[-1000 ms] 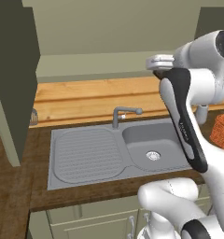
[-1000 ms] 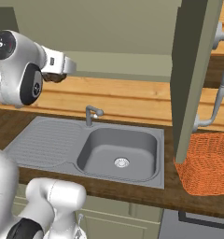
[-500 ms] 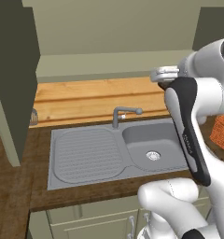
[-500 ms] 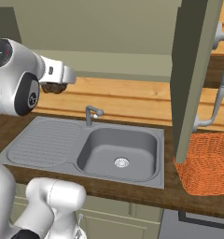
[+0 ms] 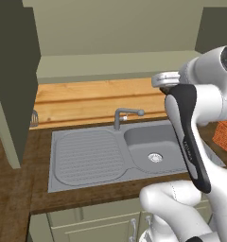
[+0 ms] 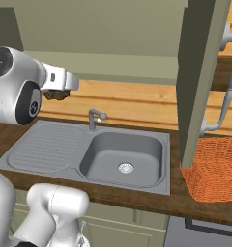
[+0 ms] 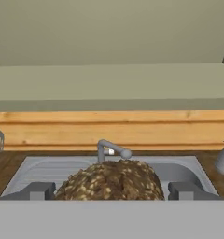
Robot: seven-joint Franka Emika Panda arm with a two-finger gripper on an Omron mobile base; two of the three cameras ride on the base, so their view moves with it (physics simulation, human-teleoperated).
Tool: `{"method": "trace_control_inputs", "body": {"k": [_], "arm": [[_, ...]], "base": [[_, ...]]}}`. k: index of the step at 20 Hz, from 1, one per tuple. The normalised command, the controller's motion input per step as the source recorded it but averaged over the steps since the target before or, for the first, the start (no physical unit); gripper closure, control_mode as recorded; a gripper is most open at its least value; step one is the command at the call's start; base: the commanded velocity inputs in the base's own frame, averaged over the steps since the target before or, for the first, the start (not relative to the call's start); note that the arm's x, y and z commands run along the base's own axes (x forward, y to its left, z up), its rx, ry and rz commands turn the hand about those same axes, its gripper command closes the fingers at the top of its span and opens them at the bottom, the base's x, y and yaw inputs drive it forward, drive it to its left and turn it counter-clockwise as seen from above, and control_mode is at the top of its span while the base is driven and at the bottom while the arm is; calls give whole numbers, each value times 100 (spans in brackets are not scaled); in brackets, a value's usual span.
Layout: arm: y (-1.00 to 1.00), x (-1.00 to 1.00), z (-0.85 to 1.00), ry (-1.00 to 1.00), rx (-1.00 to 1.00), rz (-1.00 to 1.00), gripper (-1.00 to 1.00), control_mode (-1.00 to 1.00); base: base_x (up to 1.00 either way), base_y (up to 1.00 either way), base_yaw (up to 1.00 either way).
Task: Open the cabinet, pick up the bread from the cabinet and place it in the basket. Then move the basket to the dining counter.
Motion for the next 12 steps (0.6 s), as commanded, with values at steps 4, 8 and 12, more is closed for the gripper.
{"method": "trace_control_inputs", "body": {"k": [4, 8, 12], "arm": [[0, 0, 0, 0, 0, 0, 100, -100], [0, 0, 0, 0, 0, 0, 100, -100], [0, 0, 0, 0, 0, 0, 100, 100]], "base": [[0, 0, 0], [0, 0, 0], [-11, 0, 0]]}}
